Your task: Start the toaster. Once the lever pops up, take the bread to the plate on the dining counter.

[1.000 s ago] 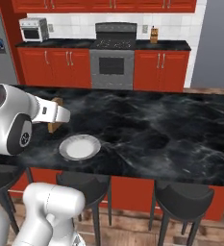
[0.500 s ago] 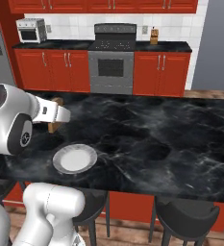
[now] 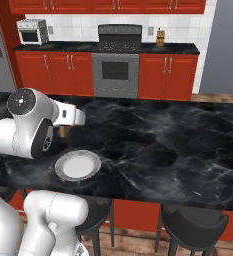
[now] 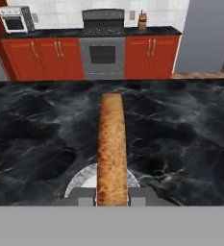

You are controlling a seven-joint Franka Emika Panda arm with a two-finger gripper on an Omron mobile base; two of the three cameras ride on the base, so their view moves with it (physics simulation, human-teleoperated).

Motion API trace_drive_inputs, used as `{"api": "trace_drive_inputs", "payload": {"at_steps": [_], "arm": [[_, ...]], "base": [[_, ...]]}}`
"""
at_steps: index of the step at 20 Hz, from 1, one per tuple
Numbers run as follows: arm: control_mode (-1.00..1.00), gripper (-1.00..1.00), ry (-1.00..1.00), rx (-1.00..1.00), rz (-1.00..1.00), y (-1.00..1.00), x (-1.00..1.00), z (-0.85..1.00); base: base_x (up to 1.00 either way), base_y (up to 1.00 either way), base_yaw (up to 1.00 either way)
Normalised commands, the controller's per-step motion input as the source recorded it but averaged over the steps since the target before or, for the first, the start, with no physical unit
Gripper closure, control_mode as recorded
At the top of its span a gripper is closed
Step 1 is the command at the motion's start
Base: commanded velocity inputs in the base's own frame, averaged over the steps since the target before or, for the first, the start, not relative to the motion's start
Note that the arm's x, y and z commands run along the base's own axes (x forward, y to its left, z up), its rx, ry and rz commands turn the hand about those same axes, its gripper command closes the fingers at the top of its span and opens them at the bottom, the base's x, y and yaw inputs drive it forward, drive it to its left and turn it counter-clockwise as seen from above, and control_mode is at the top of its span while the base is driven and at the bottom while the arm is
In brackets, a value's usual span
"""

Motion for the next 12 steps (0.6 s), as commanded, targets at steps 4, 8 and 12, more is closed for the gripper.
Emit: {"api": "trace_drive_inputs", "payload": {"at_steps": [4, 8, 12], "arm": [[-1.0, 1.0, 0.0, 0.0, 0.35, -0.21, 0.65, -0.66], [-1.0, 1.0, 0.0, 0.0, 0.32, -0.06, 0.74, -0.86], [-1.0, 1.0, 0.0, 0.01, 0.2, 0.0, 0.77, -0.82]], "base": [[0.0, 0.0, 0.0], [0.0, 0.0, 0.0], [0.0, 0.0, 0.0]]}}
